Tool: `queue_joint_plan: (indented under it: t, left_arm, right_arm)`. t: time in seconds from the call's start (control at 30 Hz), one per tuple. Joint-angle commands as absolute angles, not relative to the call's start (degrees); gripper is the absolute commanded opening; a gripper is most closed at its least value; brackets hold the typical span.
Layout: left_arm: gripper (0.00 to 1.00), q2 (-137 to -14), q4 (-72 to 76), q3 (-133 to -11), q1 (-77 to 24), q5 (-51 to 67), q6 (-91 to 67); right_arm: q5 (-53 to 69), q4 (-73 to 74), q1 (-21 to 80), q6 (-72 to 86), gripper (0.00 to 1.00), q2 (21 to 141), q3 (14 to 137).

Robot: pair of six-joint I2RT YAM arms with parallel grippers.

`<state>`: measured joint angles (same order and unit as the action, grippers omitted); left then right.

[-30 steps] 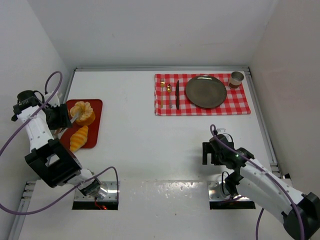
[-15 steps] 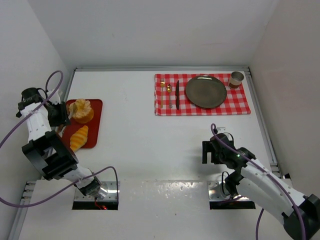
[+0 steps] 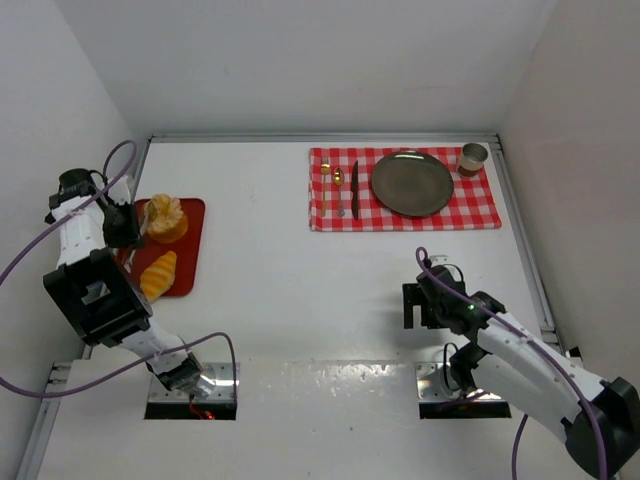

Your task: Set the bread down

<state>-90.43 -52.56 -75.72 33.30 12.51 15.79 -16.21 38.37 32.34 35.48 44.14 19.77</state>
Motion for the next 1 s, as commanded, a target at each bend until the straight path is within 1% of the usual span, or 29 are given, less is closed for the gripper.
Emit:
queue_joint_plan:
  t: [0.0, 0.03, 0.07, 0.17, 0.37, 0.4, 0.47, 0.5, 0.57, 0.6, 0.67, 0.7, 0.73, 0.77, 0.8, 0.87, 0.9, 0.97]
  left_arm:
    - [0.16, -91.05, -51.24, -77.87, 32.87, 12.66, 15.29]
    - [0.07, -91.05, -51.24, -78.39, 32.87, 13.18, 15.29]
    - [0.00, -91.05, -51.24, -78.92, 32.87, 13.71, 15.29]
    - [0.00, -90.44, -53.25, -82.78, 32.26, 14.41, 15.29]
    - [0.00, -90.44, -60.63, -97.80, 28.75, 23.54, 15.29]
    - [0.00, -90.44, -60.64, -101.39, 26.22, 25.47, 15.29]
    - [0.00, -90.44, -60.64, -105.01, 22.17, 25.49, 13.81]
    - [0.00, -92.53, -60.64, -108.94, 16.93, 25.49, 13.28]
    - [0.00, -95.43, -60.64, -113.36, 10.75, 25.49, 12.22]
    - [0.00, -97.36, -60.04, -118.08, 4.55, 24.10, 11.26]
    - [0.00, -104.83, -59.42, -123.46, -1.55, 23.55, 10.02]
    - [0.00, -107.64, -58.63, -126.10, -6.80, 23.55, 8.98]
    - [0.00, -113.06, -57.84, -131.00, -9.38, 23.55, 8.44]
    - [0.00, -115.64, -56.87, -133.13, -11.67, 23.55, 8.44]
    - [0.00, -117.67, -53.56, -134.72, -15.78, 23.55, 6.70]
    - [0.00, -121.88, -48.72, -135.70, -19.41, 23.55, 5.28]
    - [0.00, -122.77, -42.95, -135.70, -20.99, 22.95, 3.97]
    - [0.00, -124.36, -37.56, -134.38, -25.39, 21.36, 3.43]
  right_arm:
    - [-15.91, 35.95, 32.34, 34.54, 0.99, 44.73, 21.71]
    - [-15.91, 35.95, 32.26, 34.54, 0.99, 44.74, 21.71]
    - [-15.91, 35.95, 32.34, 34.45, 0.99, 44.74, 21.62]
    - [-16.17, 35.95, 32.34, 34.19, 0.99, 45.09, 21.80]
    - [-18.89, 36.47, 32.34, 34.89, 0.99, 43.86, 21.45]
    - [-19.42, 36.65, 32.34, 34.72, 0.99, 43.68, 21.18]
    - [-20.13, 37.35, 32.34, 34.54, 0.99, 42.98, 20.66]
    - [-20.56, 37.70, 32.26, 33.93, 0.99, 42.80, 20.57]
    - [-21.18, 37.97, 32.34, 33.31, 0.99, 42.19, 20.04]
    - [-21.53, 37.88, 32.52, 32.61, 0.99, 42.10, 19.87]
    - [-21.71, 37.44, 32.43, 31.82, 0.99, 42.19, 19.78]
    - [-21.62, 37.35, 32.34, 31.56, 0.99, 42.36, 19.78]
    - [-21.62, 37.53, 32.34, 31.38, 0.99, 42.80, 19.95]
    - [-21.36, 37.53, 32.43, 31.20, 0.99, 42.98, 20.04]
    - [-21.44, 37.62, 32.34, 31.03, 0.99, 43.33, 20.04]
    - [-21.01, 38.23, 32.17, 31.03, 0.99, 43.86, 20.30]
    - [-21.09, 38.75, 32.17, 30.85, 0.99, 44.03, 20.30]
    - [-20.57, 39.55, 32.34, 31.11, 0.99, 44.30, 20.22]
